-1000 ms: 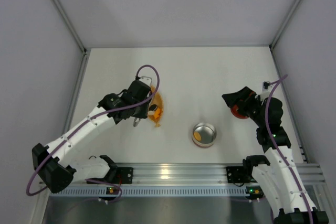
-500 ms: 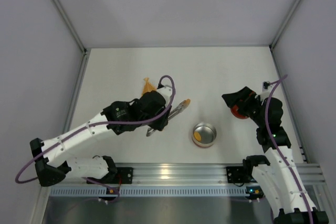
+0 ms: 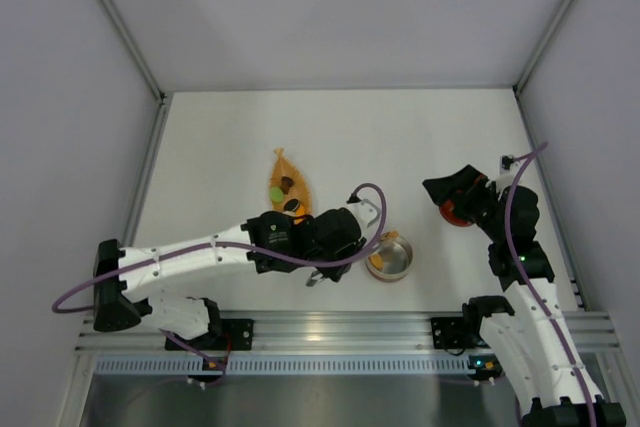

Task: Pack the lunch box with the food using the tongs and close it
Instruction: Place the fake food in the packing box.

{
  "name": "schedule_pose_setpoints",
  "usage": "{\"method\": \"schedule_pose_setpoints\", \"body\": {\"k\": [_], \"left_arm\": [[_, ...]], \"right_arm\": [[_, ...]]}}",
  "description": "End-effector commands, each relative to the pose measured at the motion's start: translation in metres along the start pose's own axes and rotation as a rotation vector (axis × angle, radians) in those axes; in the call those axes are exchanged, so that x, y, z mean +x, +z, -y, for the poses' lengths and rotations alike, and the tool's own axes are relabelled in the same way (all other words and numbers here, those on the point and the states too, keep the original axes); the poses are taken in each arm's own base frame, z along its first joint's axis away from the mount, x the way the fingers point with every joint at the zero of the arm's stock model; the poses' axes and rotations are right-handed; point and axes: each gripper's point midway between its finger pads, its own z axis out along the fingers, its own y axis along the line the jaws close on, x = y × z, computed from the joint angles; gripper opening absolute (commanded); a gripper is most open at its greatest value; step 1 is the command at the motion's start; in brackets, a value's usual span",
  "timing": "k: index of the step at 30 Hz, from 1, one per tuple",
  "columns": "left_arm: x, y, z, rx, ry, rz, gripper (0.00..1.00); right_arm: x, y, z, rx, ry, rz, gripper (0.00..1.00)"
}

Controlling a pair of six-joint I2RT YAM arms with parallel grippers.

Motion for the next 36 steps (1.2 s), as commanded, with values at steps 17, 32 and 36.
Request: {"method": "schedule_pose_setpoints", "body": {"k": [17, 32, 36], "left_arm": [[-0.015, 0.004, 0.026, 0.071, 0.008, 0.040, 0.32], [-0.020, 0.000, 0.023, 0.052, 0.017, 0.054, 0.46], [-0.025, -0.005, 0.018, 0.031, 0.016, 0.075, 0.47]], "right_arm": [[-0.017, -0.001, -0.011, -0.046, -0.025, 0.064, 0.99], [-0.018, 0.001, -0.013, -0.048, -0.026, 0.062, 0.99], [-0.018, 0.002, -0.013, -0.047, -0.024, 0.059, 1.00]]}}
